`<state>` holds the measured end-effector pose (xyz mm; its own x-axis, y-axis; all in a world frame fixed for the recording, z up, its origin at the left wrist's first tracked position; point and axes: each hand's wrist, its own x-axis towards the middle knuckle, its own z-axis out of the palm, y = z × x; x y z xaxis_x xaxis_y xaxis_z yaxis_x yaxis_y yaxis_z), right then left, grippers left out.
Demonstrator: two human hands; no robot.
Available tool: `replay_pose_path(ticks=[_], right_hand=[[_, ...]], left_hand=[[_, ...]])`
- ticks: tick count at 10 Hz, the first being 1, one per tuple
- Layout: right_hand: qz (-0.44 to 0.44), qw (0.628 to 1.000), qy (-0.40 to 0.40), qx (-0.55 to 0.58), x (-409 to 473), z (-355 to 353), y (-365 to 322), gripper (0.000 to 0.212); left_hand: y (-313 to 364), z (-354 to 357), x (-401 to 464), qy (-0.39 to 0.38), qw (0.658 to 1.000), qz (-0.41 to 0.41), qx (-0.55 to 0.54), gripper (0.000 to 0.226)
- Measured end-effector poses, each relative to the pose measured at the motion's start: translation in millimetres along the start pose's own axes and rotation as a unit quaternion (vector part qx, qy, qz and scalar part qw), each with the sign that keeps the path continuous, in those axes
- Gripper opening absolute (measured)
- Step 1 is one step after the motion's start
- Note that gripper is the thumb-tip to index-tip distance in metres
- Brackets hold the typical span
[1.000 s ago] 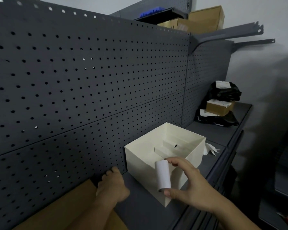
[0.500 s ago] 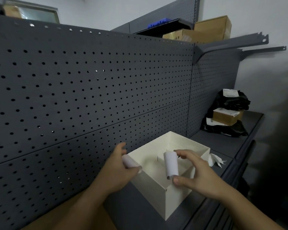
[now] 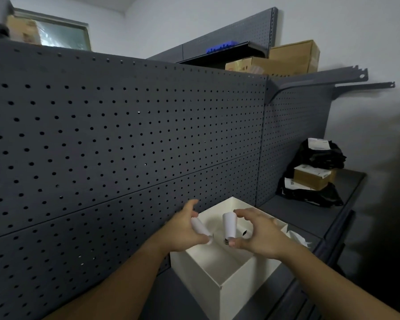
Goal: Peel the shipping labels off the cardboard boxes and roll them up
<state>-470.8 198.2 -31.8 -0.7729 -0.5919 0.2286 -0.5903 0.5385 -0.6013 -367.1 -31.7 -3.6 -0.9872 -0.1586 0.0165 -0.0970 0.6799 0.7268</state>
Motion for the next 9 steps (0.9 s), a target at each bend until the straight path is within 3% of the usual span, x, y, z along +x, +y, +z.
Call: replay_pose_path(ticks=[2,4,6,8,9], right_hand=[[0.02,0.995,-0.036,-0.086,6.1,6.5,5.6,0.11],[0.022,0.995,-0.034,-0.091,12.9,7.3,11.4,0.106],[0.011,0.996,0.046,-0.073,19.7,7.2,4.3,0.035],[0.011,0.991,0.098,-0.089,28.6,13.0,-2.0,0.019],[0.006,0.992,0.099,-0.081,28.2,16.6,-0.5,0.021]], left_hand=[[-18.1,10.8,11.3,-0.009,0.999,-0.016,0.048,0.118],[-21.1,18.6,20.0,0.035,0.998,-0.011,0.058,0.091],[-14.7,20.9,22.1,0.082,0.994,0.01,0.067,0.073],[-11.8,19.0,19.0,0.087,0.994,0.014,0.061,0.07],[-13.8,16.6,14.9,0.082,0.995,0.019,0.061,0.07]])
